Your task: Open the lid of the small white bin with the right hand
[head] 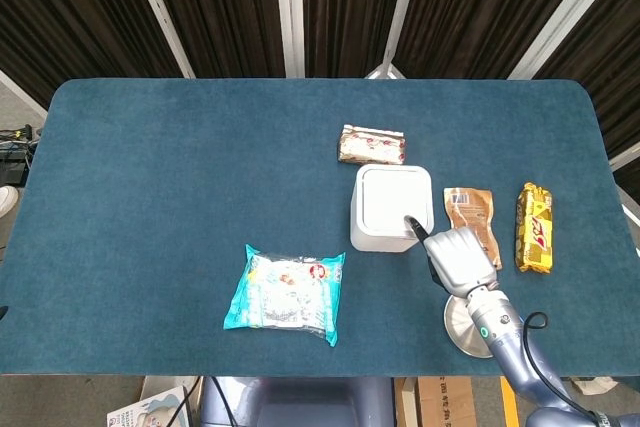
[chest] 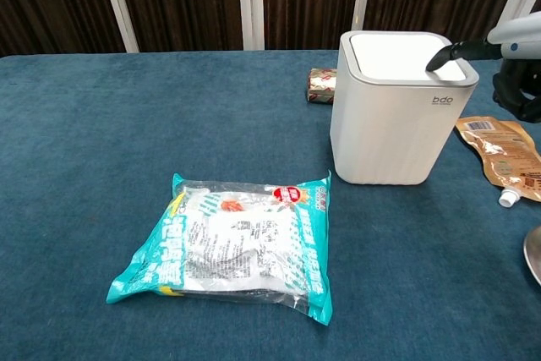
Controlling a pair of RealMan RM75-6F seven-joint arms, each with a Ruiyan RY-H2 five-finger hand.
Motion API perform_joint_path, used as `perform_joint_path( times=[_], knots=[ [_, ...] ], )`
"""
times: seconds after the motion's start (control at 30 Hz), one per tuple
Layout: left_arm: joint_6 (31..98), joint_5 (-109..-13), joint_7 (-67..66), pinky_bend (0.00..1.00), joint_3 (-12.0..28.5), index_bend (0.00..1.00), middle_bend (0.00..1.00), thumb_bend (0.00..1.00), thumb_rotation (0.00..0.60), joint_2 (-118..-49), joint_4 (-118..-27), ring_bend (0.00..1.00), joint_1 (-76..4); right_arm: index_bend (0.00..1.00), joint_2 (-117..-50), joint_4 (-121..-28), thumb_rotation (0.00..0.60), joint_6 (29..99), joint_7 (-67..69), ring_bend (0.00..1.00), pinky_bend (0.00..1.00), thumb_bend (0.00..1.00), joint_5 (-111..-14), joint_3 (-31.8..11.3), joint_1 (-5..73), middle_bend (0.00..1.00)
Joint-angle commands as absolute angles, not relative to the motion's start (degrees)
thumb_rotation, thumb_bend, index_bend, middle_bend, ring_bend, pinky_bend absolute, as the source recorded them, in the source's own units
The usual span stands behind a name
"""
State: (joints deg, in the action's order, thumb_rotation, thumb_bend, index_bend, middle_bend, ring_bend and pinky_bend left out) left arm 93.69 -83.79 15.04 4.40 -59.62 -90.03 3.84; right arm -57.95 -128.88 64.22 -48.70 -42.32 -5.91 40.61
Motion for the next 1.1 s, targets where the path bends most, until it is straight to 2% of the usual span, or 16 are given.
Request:
perform_joint_path(
  times=[0.03, 0.1, 0.17, 0.2, 0.23, 0.27, 0.33, 0.43, 0.5, 0.63, 0.83, 0.93, 1.1],
  knots=[
    [93.7, -83.7, 15.1, 0.08, 4.4, 0.19, 0.07, 0.03, 0.6, -59.6, -90.0, 0.01, 3.9, 0.18, -57.5, -130.1, 0.6, 65.5, -48.3, 0.86, 0.83, 0.96, -43.2, -6.1, 40.8, 0.83],
    [93.6, -83.7, 15.2, 0.08, 4.4, 0.19, 0.07, 0.03, 0.6, -59.6, -90.0, 0.01, 3.9, 0.14, -57.0, -131.1, 0.6, 67.0, -46.5, 0.82, 0.82, 0.94, -44.8, -7.1, 40.2, 0.79],
    [93.6, -83.7, 15.2, 0.08, 4.5, 0.19, 0.07, 0.03, 0.6, -59.6, -90.0, 0.01, 3.8, 0.1, -56.6, -132.1, 0.6, 69.9, -42.5, 0.68, 0.7, 0.83, -48.4, -8.8, 38.5, 0.56],
    [93.6, -83.6, 15.3, 0.08, 4.5, 0.19, 0.07, 0.03, 0.6, -59.6, -90.0, 0.01, 3.8, 0.08, -56.4, -132.4, 0.6, 71.2, -40.4, 0.57, 0.59, 0.75, -50.6, -9.1, 37.4, 0.36],
    [93.6, -83.6, 15.3, 0.08, 4.5, 0.19, 0.07, 0.03, 0.6, -59.6, -89.9, 0.01, 3.8, 0.07, -56.2, -132.6, 0.6, 72.7, -38.1, 0.49, 0.51, 0.69, -52.9, -9.5, 36.1, 0.25],
    [93.5, -83.5, 15.4, 0.08, 4.5, 0.19, 0.07, 0.03, 0.6, -59.6, -89.9, 0.01, 3.9, 0.06, -55.9, -132.2, 0.6, 75.7, -35.4, 0.4, 0.42, 0.62, -56.8, -9.8, 34.0, 0.16],
    [93.4, -83.5, 15.6, 0.08, 4.6, 0.19, 0.07, 0.03, 0.6, -59.6, -89.8, 0.01, 3.8, 0.04, -55.8, -130.6, 0.6, 80.6, -33.9, 0.21, 0.25, 0.48, -62.3, -9.1, 30.9, 0.06],
    [93.3, -83.5, 15.7, 0.08, 4.6, 0.19, 0.07, 0.03, 0.6, -59.5, -89.8, 0.01, 3.8, 0.04, -56.1, -127.9, 0.6, 86.0, -30.1, 0.06, 0.11, 0.37, -69.9, -5.7, 25.4, 0.01],
    [93.4, -83.6, 15.6, 0.08, 4.5, 0.19, 0.07, 0.03, 0.6, -59.5, -89.9, 0.01, 3.8, 0.04, -56.8, -124.5, 0.6, 88.0, -27.0, 0.02, 0.07, 0.32, -74.1, -2.9, 22.2, 0.0],
    [93.9, -83.8, 15.3, 0.08, 4.5, 0.19, 0.07, 0.03, 0.6, -59.7, -90.0, 0.01, 4.0, 0.04, -61.3, -111.7, 0.6, 95.0, -21.7, 0.0, 0.06, 0.3, -82.3, 2.4, 14.8, 0.0],
    [94.3, -84.2, 14.6, 0.08, 4.4, 0.19, 0.07, 0.03, 0.6, -59.8, -90.2, 0.01, 4.1, 0.04, -70.2, -92.1, 0.6, 102.8, -10.4, 0.0, 0.04, 0.3, -88.5, 5.3, 7.7, 0.0],
    [94.1, -84.2, 14.2, 0.08, 4.4, 0.19, 0.07, 0.03, 0.6, -59.9, -90.2, 0.01, 4.0, 0.04, -71.1, -88.5, 0.6, 102.5, -8.2, 0.0, 0.0, 0.3, -88.7, 6.0, 6.4, 0.0],
    [93.9, -84.4, 13.1, 0.08, 4.3, 0.19, 0.07, 0.03, 0.6, -60.0, -90.5, 0.01, 3.8, 0.04, -69.4, -89.2, 0.6, 100.8, -8.5, 0.0, 0.0, 0.3, -88.6, 6.5, 5.7, 0.0]
  ],
)
